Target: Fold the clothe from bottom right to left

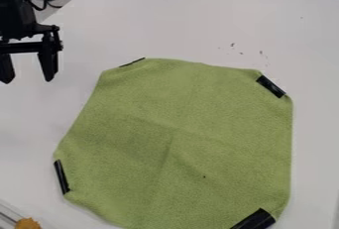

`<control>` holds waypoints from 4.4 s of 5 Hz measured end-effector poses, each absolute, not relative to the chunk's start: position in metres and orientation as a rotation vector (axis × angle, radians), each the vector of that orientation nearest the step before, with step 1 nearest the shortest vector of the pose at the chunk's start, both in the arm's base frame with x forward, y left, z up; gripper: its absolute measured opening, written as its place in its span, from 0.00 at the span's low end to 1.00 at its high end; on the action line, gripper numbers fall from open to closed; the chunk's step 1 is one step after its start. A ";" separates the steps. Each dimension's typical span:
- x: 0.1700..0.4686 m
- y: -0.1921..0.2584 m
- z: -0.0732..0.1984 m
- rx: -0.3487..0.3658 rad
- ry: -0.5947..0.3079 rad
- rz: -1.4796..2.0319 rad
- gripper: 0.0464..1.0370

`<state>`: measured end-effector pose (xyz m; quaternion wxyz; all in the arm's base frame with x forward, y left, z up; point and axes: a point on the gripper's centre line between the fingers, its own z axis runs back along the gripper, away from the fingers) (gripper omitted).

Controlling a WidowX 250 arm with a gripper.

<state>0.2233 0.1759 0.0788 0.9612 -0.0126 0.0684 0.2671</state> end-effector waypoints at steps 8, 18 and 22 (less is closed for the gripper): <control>0.213 -0.022 0.077 -0.156 0.173 -0.032 0.96; 0.185 -0.152 0.003 -0.114 -0.129 -0.239 0.63; 0.203 -0.125 0.027 -0.109 -0.107 -0.279 0.02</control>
